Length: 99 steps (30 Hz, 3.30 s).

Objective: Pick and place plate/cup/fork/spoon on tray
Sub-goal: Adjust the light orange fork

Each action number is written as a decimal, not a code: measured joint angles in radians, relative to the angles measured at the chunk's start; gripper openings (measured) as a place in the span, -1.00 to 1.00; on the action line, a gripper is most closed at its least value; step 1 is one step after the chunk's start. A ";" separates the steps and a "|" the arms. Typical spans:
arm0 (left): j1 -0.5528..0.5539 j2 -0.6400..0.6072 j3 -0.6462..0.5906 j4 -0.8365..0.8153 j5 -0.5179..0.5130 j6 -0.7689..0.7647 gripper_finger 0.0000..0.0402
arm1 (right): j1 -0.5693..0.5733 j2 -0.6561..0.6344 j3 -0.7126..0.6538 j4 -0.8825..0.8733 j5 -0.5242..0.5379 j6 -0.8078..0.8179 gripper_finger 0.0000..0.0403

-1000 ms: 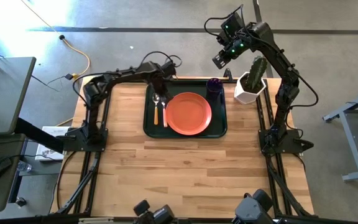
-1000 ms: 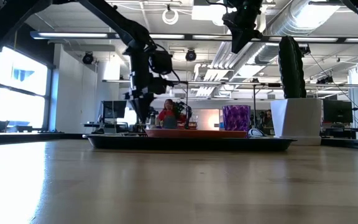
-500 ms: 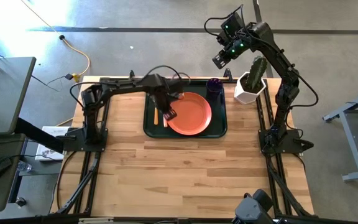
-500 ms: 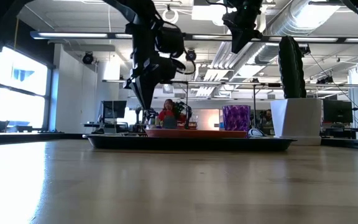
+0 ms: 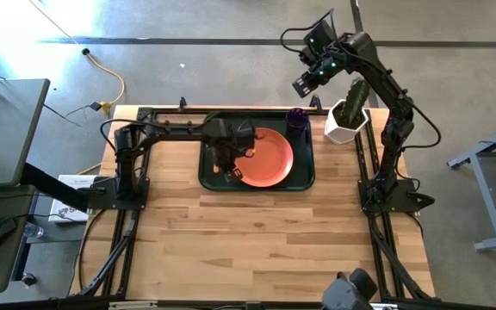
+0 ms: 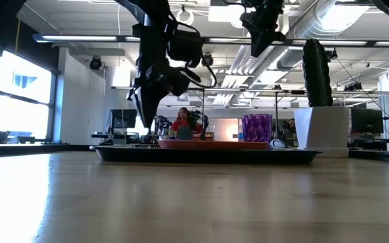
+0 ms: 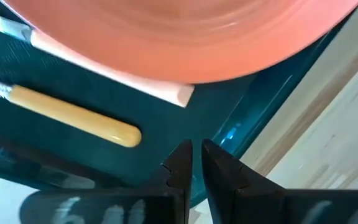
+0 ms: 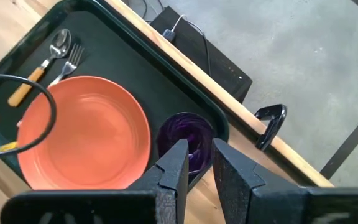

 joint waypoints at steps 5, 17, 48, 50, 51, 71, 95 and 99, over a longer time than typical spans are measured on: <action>-0.037 0.000 -0.043 0.000 -0.022 -0.009 -0.87 | 0.017 0.000 0.000 -0.001 -0.002 0.021 -0.68; -0.102 -0.277 -0.305 0.109 -0.100 -0.110 -0.87 | 0.056 0.000 0.000 -0.005 -0.002 0.047 -0.68; -0.062 -0.329 -0.727 0.977 -0.013 -0.450 -0.87 | 0.087 0.000 0.000 -0.001 0.007 0.062 -0.68; -0.055 -0.318 -0.727 0.971 -0.013 -0.449 -0.87 | 0.087 0.000 0.000 -0.001 0.007 0.062 -0.68; -0.053 -0.313 -0.727 0.973 -0.013 -0.446 -0.87 | 0.087 0.000 0.000 -0.001 0.007 0.062 -0.68; -0.047 -0.305 -0.727 0.964 -0.063 -0.446 -0.87 | 0.087 0.000 0.000 -0.001 0.007 0.062 -0.68; -0.047 -0.307 -0.699 0.911 -0.077 -0.478 -0.87 | 0.087 0.000 0.000 -0.001 0.007 0.062 -0.68; -0.052 -0.307 -0.666 0.906 -0.074 -0.478 -0.87 | 0.087 0.000 0.000 -0.001 0.007 0.062 -0.68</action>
